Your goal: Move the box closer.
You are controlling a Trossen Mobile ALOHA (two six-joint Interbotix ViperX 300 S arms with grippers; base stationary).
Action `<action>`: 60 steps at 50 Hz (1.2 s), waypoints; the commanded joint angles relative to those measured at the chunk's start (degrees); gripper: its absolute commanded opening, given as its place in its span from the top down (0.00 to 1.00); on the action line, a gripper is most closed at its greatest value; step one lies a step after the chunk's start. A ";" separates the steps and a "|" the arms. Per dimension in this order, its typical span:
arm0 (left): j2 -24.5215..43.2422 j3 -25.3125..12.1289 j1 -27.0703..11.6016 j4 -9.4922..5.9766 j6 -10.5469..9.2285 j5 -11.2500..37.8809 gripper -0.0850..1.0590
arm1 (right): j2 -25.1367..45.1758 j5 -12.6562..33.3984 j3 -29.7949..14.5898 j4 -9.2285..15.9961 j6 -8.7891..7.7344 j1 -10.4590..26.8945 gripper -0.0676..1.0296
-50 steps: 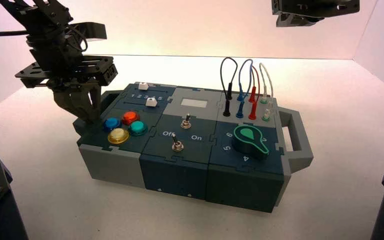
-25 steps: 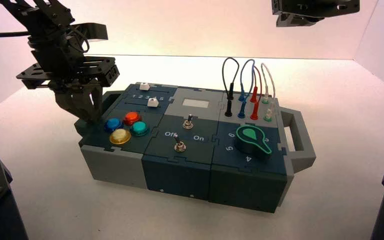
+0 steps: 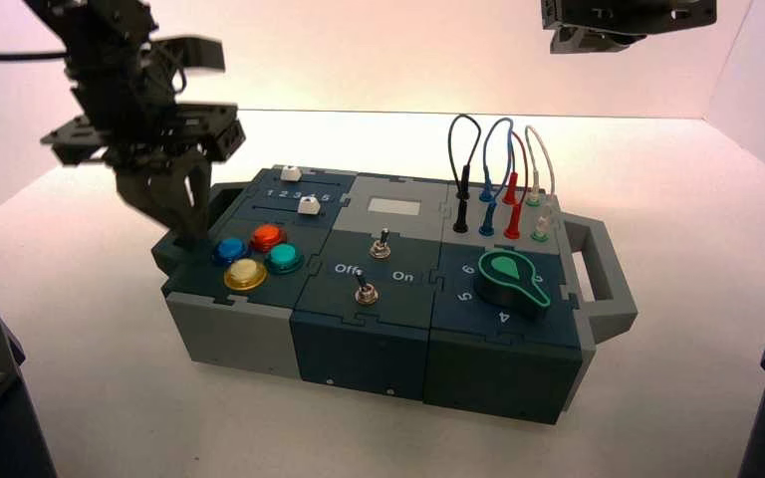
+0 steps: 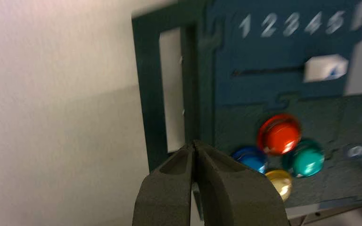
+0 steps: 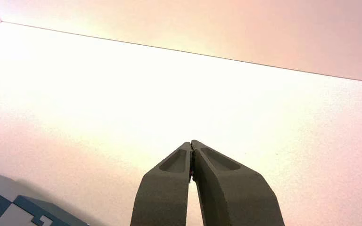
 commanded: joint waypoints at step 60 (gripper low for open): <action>5.80 -8.88 8.09 3.69 13.54 -33.05 0.95 | -0.18 -1.41 -0.26 0.00 0.26 -0.62 0.96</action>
